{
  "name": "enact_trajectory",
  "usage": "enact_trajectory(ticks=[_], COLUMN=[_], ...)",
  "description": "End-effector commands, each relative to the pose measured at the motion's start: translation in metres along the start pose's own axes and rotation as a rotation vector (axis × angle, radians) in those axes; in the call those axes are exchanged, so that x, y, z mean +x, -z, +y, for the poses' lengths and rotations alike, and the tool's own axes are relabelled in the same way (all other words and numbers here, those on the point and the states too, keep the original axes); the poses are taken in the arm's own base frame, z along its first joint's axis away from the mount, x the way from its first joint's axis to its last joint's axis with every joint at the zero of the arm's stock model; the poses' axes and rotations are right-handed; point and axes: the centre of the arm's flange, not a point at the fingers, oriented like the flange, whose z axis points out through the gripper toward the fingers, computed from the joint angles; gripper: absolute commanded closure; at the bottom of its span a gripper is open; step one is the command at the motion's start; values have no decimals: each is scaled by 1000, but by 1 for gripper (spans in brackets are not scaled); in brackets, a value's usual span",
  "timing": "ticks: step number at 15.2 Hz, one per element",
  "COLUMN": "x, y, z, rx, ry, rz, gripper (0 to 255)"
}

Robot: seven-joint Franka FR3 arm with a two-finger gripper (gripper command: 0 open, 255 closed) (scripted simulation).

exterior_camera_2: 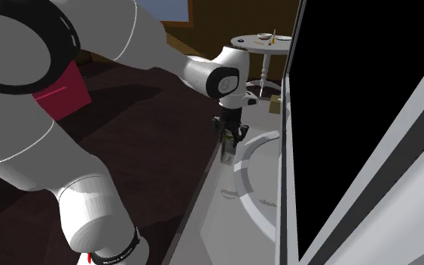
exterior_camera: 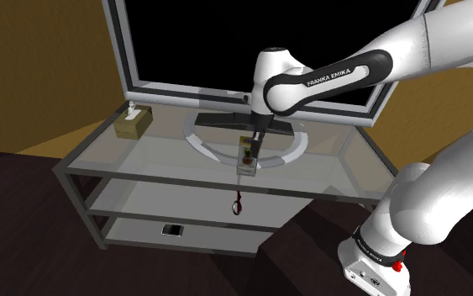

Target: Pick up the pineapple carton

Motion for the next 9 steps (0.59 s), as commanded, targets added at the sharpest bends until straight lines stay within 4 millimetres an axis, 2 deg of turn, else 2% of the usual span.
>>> enact_trajectory(ticks=[1, 9], x=[-1, -2], y=[11, 53], z=[1, 0], rx=[0, 0], ry=[0, 0], rz=[0, 0], gripper=[255, 255])
